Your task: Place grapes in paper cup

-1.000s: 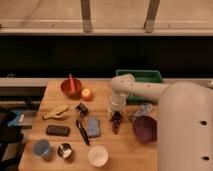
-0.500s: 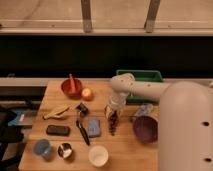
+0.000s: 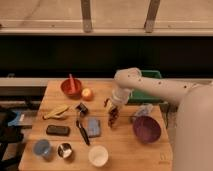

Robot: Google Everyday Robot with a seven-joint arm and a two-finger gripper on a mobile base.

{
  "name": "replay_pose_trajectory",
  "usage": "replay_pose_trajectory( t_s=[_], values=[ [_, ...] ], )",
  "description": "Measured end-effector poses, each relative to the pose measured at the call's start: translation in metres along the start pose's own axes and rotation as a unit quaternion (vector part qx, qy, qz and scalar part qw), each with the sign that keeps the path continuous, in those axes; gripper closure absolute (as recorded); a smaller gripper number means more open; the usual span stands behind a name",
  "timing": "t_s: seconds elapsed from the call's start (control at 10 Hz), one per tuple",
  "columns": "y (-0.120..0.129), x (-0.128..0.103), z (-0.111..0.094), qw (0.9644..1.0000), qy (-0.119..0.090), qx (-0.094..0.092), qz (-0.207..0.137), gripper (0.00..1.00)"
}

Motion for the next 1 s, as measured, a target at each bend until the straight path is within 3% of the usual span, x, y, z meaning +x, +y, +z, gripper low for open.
replay_pose_trajectory(
  t_s=[0.4,1.0],
  values=[
    [0.022,0.010,-0.013,0.9983,0.011,-0.021,-0.054,1.00],
    [0.065,0.039,-0.058,0.9920,-0.005,-0.043,-0.119,1.00]
  ],
)
